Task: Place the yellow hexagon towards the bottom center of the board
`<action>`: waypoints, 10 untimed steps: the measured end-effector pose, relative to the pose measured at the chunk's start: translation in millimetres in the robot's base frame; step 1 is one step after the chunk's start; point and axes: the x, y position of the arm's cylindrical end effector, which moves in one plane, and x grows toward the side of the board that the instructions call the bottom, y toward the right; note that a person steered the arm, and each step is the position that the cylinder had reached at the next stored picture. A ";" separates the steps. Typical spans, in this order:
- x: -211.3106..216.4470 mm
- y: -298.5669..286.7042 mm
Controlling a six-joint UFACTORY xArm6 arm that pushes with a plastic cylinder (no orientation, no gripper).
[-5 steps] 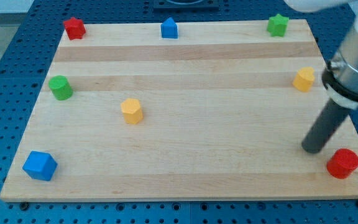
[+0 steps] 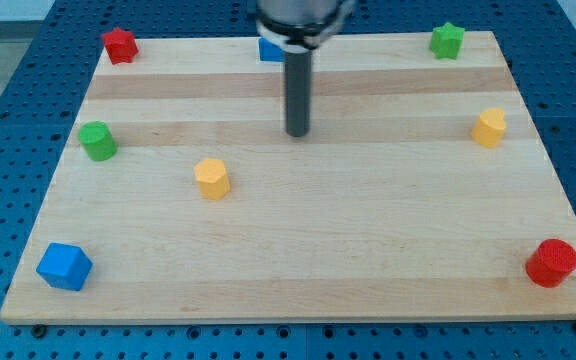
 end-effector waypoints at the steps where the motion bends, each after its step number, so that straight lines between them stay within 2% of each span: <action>1: 0.0 -53.5; 2: 2.3 -88.1; 3: 12.6 -93.8; 7: 70.2 -93.8; 10: 132.5 -93.5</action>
